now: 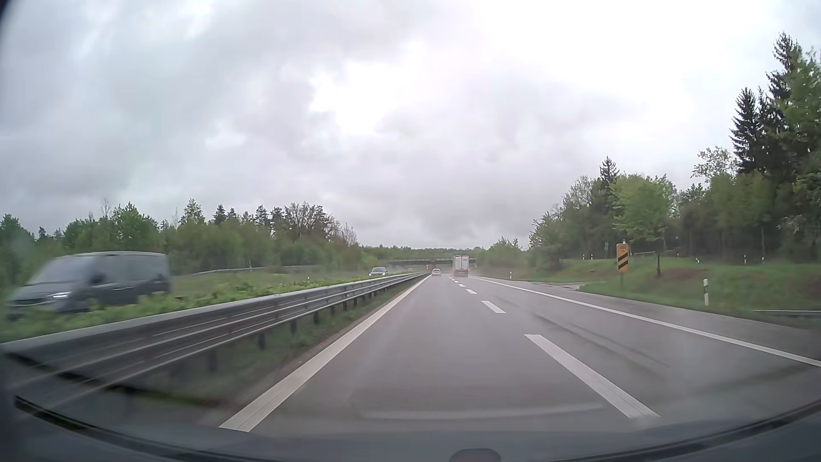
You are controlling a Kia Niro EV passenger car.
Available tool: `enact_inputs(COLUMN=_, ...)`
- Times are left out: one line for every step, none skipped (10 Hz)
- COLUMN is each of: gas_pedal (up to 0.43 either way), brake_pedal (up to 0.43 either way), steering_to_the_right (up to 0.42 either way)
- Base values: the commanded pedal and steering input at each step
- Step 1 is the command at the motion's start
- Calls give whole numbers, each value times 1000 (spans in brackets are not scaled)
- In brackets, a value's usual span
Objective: Follow the waypoints while adhering to traffic rules and regulations
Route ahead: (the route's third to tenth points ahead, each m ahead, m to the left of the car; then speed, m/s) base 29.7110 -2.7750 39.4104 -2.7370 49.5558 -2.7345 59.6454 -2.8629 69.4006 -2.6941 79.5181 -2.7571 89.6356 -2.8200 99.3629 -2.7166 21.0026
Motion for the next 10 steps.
enact_inputs(gas_pedal=197, brake_pedal=0, steering_to_the_right=-1)
enact_inputs(gas_pedal=197, brake_pedal=0, steering_to_the_right=-1)
enact_inputs(gas_pedal=197, brake_pedal=0, steering_to_the_right=-1)
enact_inputs(gas_pedal=197, brake_pedal=0, steering_to_the_right=-1)
enact_inputs(gas_pedal=197, brake_pedal=0, steering_to_the_right=-1)
enact_inputs(gas_pedal=197, brake_pedal=0, steering_to_the_right=-1)
enact_inputs(gas_pedal=197, brake_pedal=0, steering_to_the_right=-1)
enact_inputs(gas_pedal=197, brake_pedal=0, steering_to_the_right=-1)
enact_inputs(gas_pedal=209, brake_pedal=0, steering_to_the_right=-1)
enact_inputs(gas_pedal=209, brake_pedal=0, steering_to_the_right=-1)
